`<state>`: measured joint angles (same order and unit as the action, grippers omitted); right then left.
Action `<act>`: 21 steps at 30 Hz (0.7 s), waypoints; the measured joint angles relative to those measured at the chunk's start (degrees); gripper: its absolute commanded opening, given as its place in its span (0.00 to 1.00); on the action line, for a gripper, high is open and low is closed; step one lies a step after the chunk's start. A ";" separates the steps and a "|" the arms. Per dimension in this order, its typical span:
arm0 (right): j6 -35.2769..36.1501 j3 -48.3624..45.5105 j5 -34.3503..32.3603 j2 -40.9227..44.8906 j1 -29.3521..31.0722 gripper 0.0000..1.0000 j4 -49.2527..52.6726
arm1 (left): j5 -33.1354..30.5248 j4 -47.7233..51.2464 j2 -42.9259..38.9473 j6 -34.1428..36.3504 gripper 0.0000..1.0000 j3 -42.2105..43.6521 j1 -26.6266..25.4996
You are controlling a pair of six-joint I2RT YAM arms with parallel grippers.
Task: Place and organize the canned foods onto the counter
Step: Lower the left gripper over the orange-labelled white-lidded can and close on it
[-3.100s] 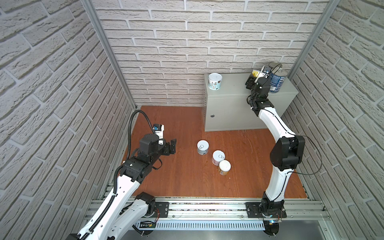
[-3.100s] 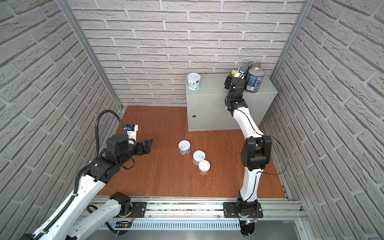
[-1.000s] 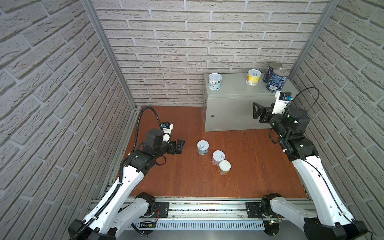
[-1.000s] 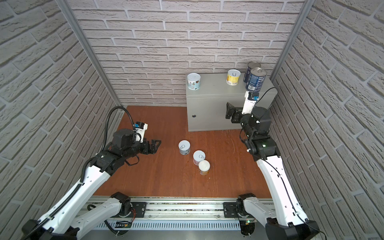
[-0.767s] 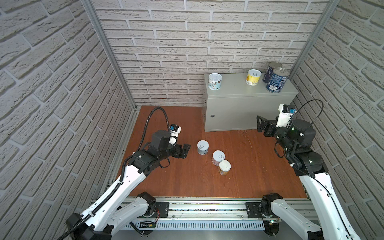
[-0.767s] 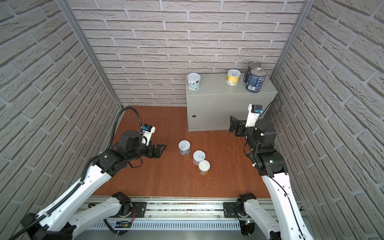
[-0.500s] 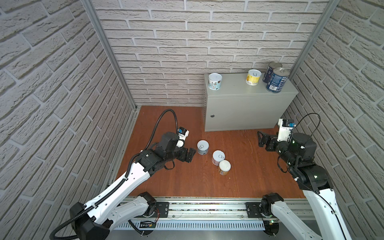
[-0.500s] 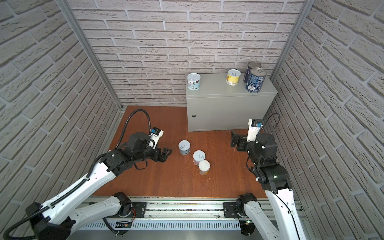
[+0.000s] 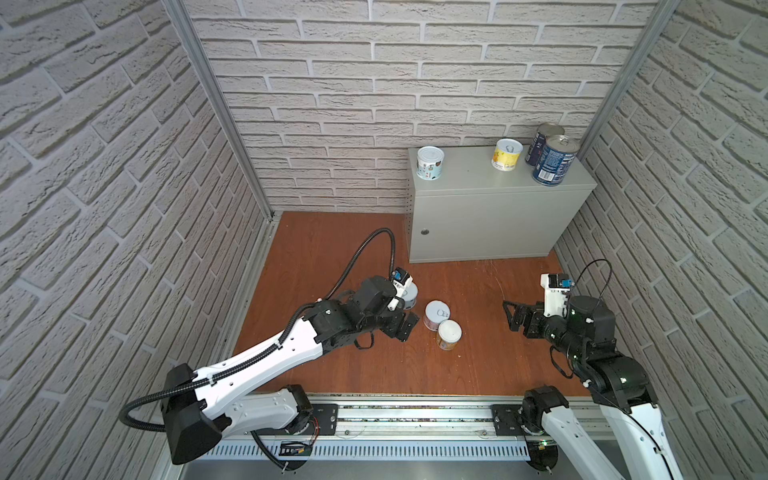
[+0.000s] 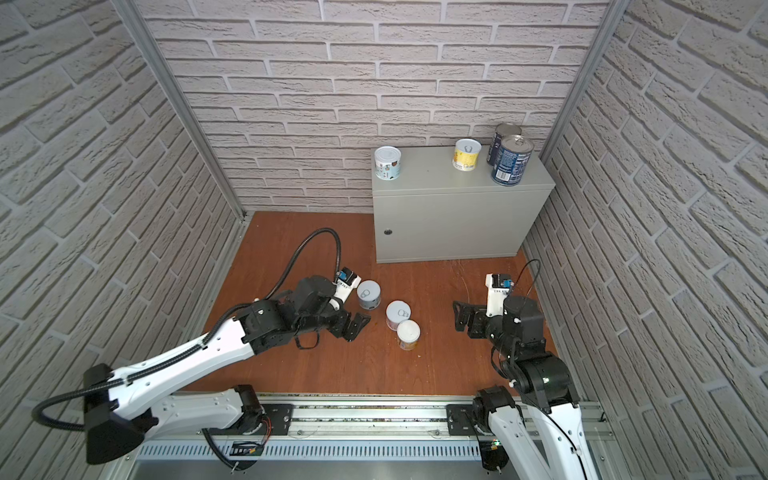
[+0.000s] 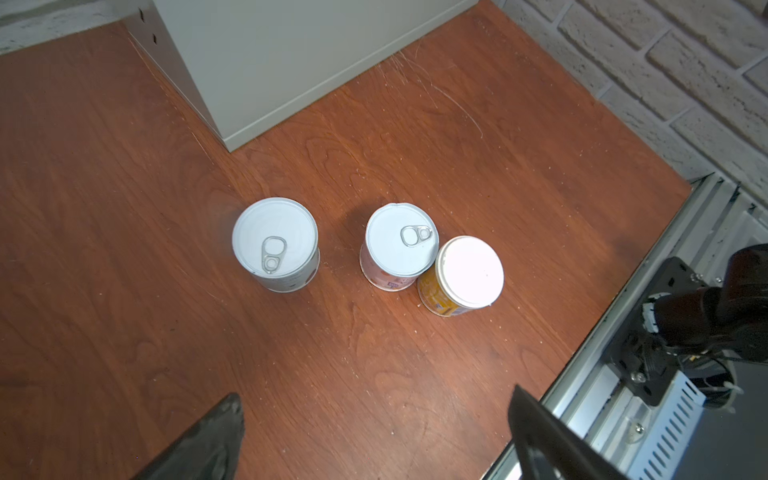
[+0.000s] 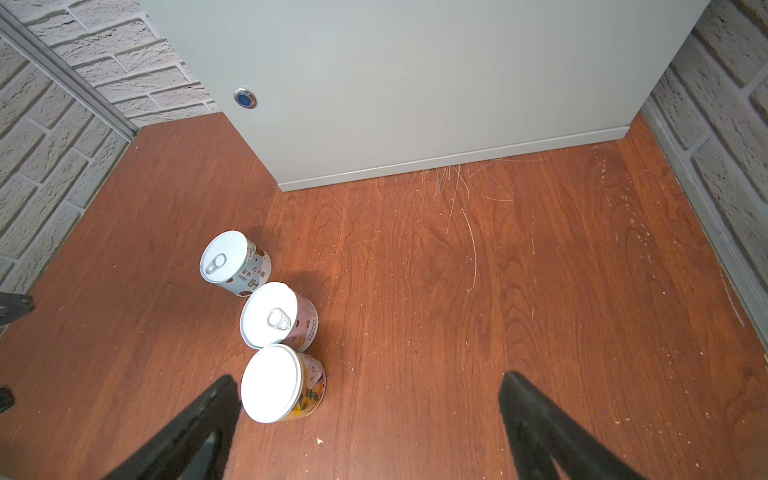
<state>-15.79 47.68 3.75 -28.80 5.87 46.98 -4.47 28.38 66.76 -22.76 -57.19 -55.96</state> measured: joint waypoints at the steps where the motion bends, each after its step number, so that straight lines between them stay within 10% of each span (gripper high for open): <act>1: -0.04 -0.17 0.07 0.44 0.00 0.99 0.00 | -0.22 -0.48 0.81 0.00 0.98 0.04 -0.33; 21: -0.66 -1.40 -4.13 4.37 0.00 0.99 0.17 | 3.45 -16.61 11.85 -2.36 0.98 3.98 -3.87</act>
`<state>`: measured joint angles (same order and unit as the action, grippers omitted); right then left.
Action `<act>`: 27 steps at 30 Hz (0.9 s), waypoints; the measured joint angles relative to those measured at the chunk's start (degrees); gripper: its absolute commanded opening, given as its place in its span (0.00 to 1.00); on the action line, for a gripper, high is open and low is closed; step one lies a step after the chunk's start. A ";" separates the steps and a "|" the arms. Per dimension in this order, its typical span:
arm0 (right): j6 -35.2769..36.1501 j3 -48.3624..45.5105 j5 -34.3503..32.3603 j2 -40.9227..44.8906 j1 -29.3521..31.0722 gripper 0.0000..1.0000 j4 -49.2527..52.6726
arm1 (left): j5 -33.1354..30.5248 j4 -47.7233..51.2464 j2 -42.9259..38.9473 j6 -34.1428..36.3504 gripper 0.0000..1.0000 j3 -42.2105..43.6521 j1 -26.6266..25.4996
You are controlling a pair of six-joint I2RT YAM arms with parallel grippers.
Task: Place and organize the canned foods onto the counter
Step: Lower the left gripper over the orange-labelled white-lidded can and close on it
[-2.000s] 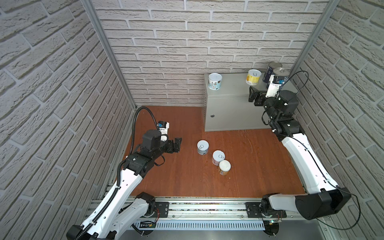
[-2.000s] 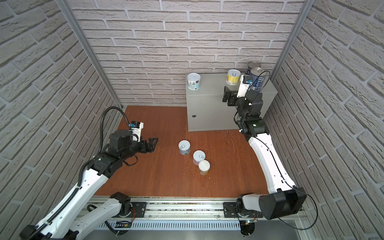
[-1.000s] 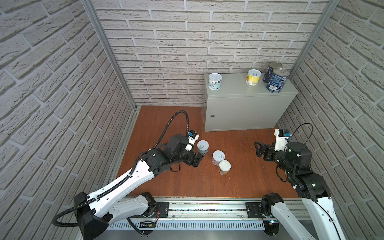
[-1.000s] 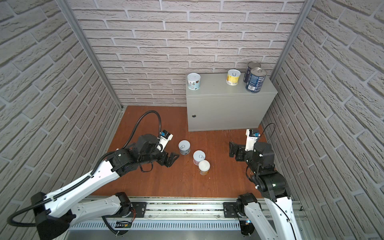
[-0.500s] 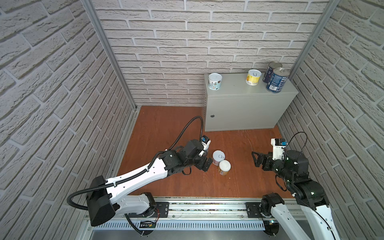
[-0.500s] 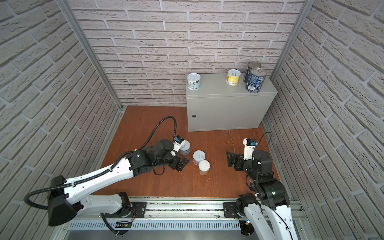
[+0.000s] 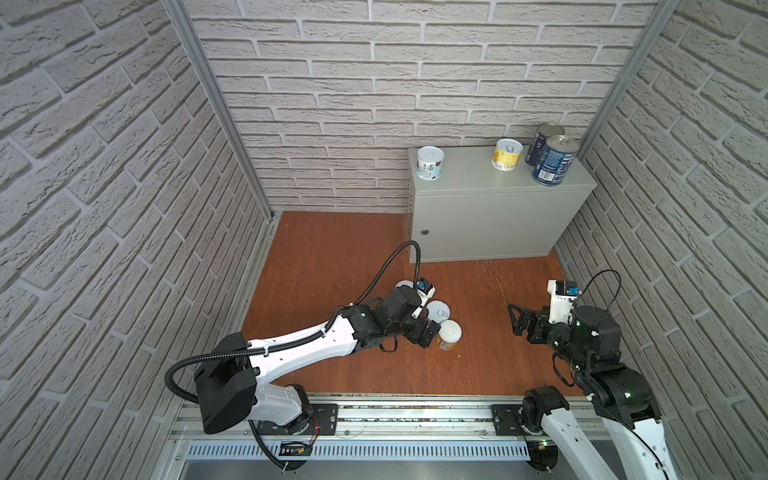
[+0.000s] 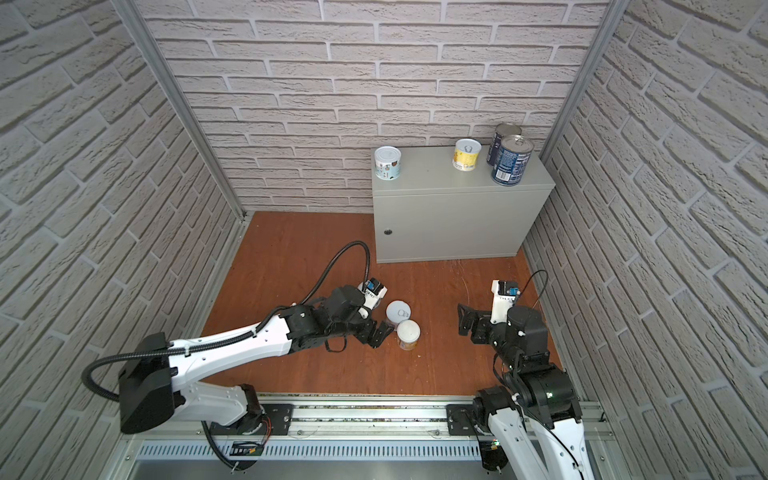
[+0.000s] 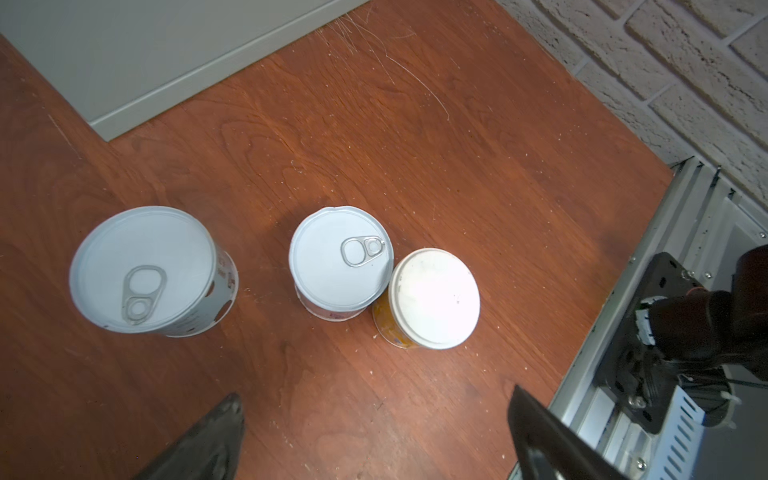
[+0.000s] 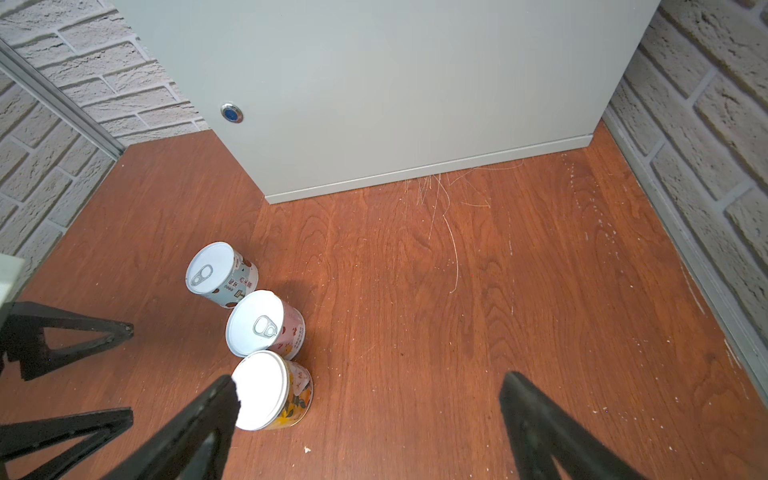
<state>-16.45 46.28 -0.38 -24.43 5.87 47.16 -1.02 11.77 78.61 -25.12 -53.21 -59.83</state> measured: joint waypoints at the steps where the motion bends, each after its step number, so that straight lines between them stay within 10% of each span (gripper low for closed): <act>1: -0.15 0.00 -0.35 0.20 0.00 0.99 0.00 | 0.31 -0.33 0.55 0.00 0.98 0.00 -0.13; 27: -1.22 -0.02 -5.57 0.11 0.00 0.99 0.07 | 7.82 -3.56 15.34 -1.46 0.98 -5.09 -0.90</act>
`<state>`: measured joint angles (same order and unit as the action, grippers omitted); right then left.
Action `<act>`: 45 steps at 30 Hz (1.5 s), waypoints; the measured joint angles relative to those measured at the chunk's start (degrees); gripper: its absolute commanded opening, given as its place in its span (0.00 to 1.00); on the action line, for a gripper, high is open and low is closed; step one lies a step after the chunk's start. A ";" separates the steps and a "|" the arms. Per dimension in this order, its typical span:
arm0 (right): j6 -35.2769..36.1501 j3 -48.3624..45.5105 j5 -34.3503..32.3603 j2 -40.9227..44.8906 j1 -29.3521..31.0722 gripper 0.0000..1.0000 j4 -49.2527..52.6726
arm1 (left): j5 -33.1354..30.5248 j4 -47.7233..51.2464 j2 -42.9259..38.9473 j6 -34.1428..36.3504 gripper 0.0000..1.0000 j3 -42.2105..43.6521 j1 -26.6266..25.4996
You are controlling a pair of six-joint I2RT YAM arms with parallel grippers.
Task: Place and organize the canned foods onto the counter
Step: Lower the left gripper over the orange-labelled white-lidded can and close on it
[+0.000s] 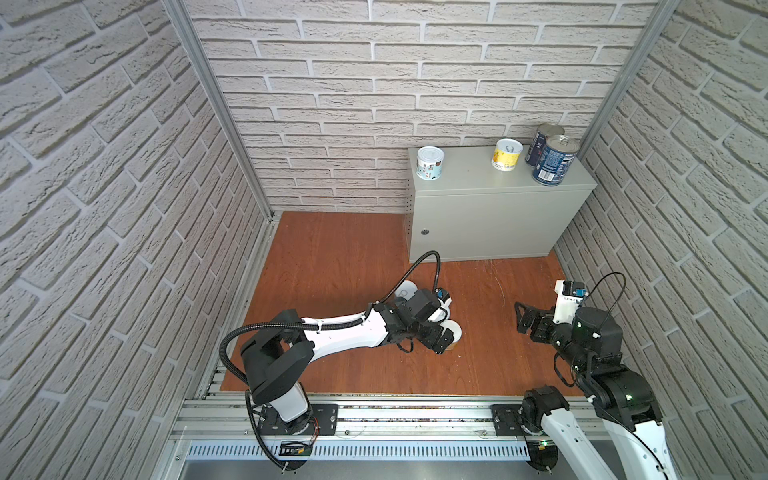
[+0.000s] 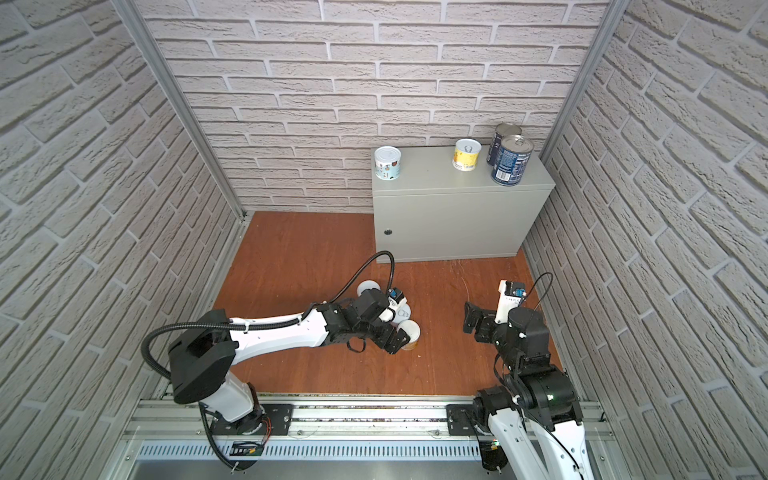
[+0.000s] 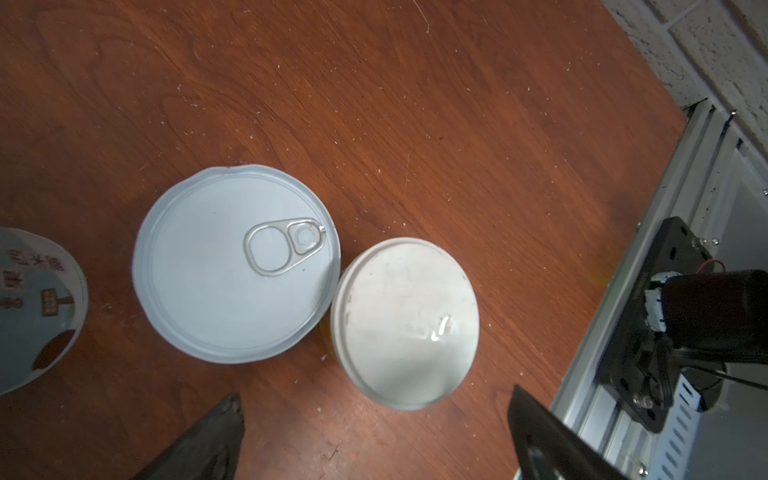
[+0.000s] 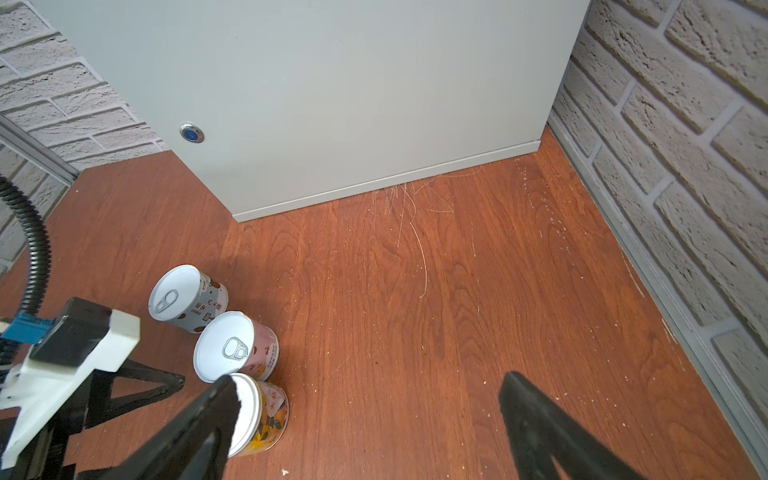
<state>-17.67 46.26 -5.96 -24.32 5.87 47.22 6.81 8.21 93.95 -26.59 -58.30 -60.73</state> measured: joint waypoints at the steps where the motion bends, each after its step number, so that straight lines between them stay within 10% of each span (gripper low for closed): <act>1: -0.02 0.00 -0.11 0.00 0.00 0.99 0.02 | 0.13 0.04 0.39 0.02 0.98 -0.31 0.00; 45: -0.68 0.02 -2.36 -2.23 0.00 0.98 0.74 | 2.71 2.60 12.15 4.83 0.82 -10.05 -0.11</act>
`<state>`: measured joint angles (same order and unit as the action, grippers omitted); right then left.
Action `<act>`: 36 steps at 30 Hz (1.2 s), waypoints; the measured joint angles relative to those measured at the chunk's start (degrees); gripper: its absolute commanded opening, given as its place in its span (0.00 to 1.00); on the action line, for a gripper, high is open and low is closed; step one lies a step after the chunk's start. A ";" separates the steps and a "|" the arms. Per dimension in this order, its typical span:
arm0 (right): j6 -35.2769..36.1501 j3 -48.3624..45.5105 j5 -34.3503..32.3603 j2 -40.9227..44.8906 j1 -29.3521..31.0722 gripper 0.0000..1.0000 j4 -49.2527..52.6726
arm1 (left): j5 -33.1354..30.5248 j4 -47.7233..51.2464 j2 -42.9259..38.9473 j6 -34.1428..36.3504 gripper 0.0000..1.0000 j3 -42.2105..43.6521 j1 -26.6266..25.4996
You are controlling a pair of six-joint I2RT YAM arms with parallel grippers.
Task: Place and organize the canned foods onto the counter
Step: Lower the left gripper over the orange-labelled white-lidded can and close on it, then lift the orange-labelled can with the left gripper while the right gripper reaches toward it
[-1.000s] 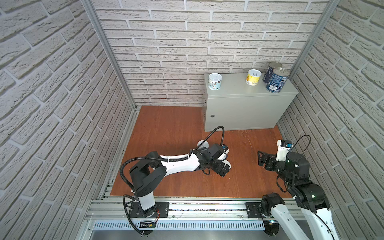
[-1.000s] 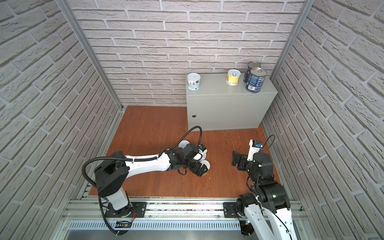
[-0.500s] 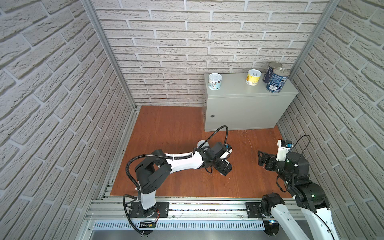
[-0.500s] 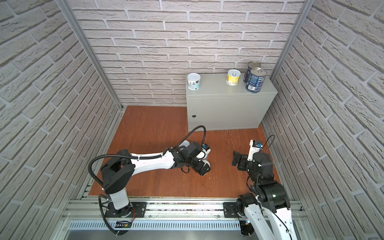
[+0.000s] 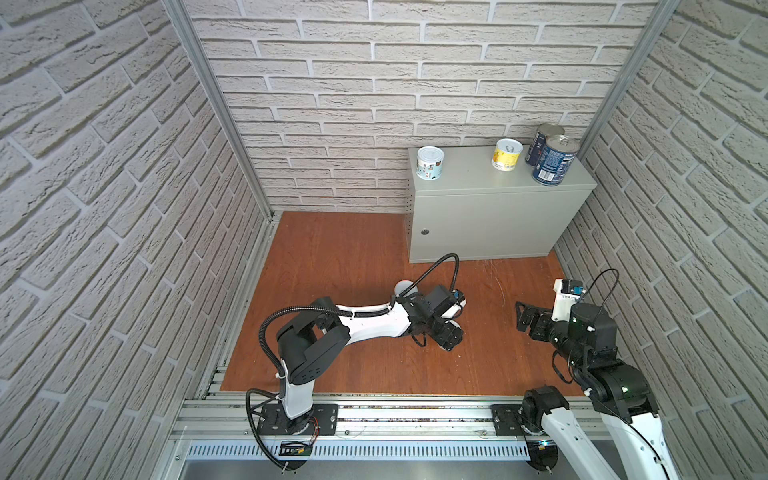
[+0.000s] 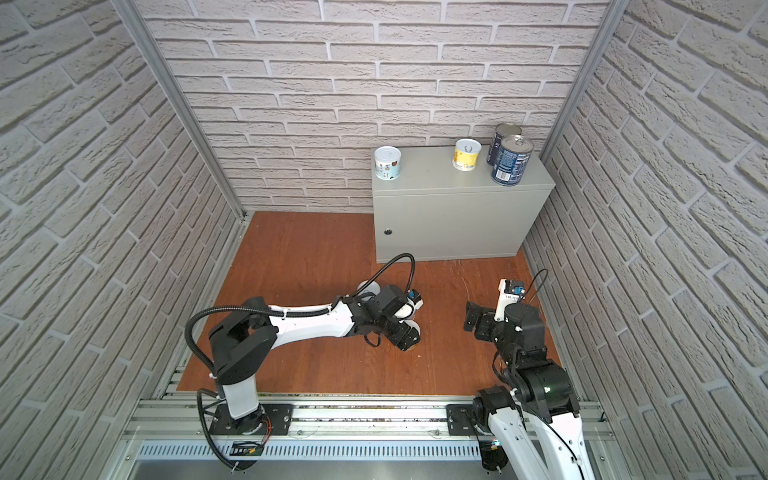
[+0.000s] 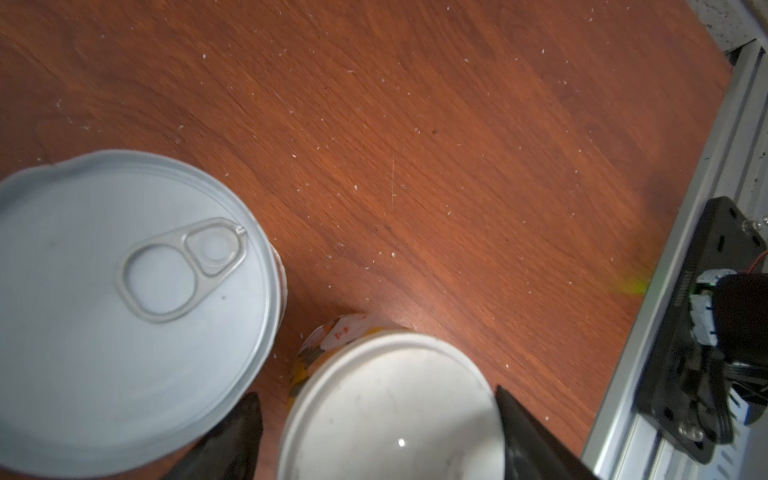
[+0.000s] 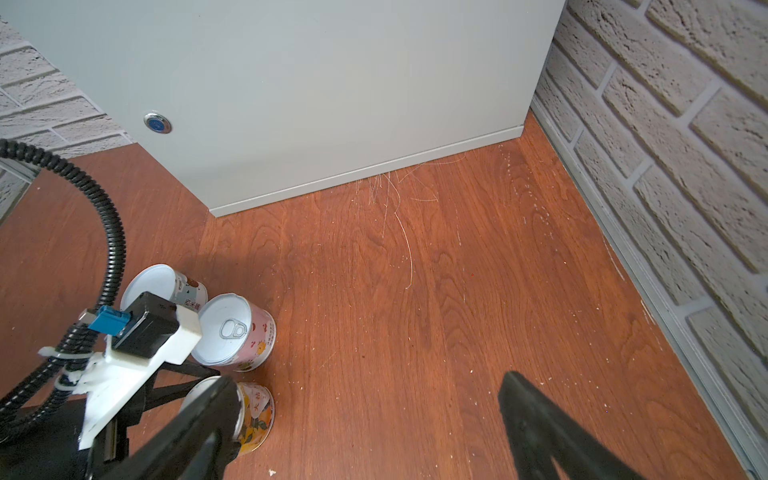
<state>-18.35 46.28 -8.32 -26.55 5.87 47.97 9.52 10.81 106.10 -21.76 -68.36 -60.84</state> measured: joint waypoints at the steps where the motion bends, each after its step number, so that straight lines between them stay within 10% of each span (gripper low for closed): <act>1: -0.07 0.00 -0.07 0.00 0.00 0.98 0.04 | 0.00 0.00 0.04 0.13 0.81 0.00 0.00; 12: -0.35 0.00 -0.46 -0.33 0.00 0.98 0.72 | -1.01 0.35 0.26 0.70 0.59 -0.96 -0.07; 36: 2.25 0.00 10.80 -1.29 0.00 0.98 0.09 | 5.55 3.78 -9.18 -1.51 0.50 -0.24 3.87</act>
<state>-16.10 46.28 2.48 -27.83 5.87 48.05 15.07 14.59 96.92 -23.27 -68.60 -56.97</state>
